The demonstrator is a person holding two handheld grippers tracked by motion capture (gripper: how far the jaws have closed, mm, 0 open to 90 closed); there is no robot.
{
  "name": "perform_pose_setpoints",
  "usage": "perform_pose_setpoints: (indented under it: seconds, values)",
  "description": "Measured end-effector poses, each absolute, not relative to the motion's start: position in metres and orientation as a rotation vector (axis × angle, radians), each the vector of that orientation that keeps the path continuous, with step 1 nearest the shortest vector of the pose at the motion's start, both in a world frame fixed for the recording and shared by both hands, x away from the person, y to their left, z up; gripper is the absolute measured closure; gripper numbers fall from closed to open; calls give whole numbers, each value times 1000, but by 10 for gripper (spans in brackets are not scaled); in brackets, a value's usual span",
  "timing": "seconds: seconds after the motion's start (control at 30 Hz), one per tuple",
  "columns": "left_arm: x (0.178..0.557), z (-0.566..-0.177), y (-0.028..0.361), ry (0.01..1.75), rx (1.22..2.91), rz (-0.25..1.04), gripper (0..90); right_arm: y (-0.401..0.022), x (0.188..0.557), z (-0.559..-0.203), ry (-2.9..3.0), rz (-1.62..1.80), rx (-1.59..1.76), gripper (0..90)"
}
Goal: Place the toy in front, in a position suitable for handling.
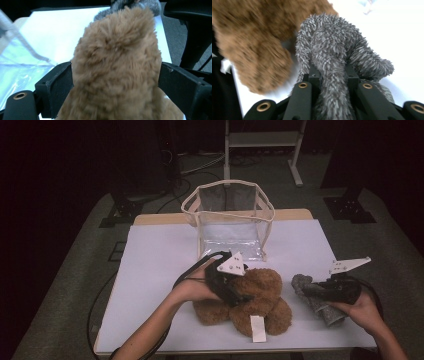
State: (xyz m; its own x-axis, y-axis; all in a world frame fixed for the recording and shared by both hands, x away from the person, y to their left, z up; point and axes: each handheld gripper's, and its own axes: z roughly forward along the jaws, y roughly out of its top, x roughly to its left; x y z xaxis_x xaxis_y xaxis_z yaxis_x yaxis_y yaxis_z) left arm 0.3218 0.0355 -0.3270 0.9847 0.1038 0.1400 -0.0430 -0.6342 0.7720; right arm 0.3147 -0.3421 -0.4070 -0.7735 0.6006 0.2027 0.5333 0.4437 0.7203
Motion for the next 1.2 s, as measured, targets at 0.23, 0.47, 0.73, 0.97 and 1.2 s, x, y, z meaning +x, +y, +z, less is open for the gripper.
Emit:
perform_pose_setpoints:
  seconds: [0.23, 0.47, 0.73, 0.97, 1.2]
  values:
    - [326, -330, 76, 165, 2196, 246, 95, -347, 319, -425, 2612, 1231, 1070, 668]
    - [322, -336, 99, 219, 2182, 278, 91, -342, 323, -417, 2646, 1192, 1060, 511]
    - [321, -343, 119, 289, 2176, 305, 87, -342, 328, -401, 2644, 1230, 1038, 465]
    - [322, -346, 132, 329, 2169, 321, 77, -331, 341, -377, 2658, 1246, 960, 411]
    - [322, -349, 142, 370, 2166, 329, 34, -307, 360, -348, 2690, 1244, 846, 355]
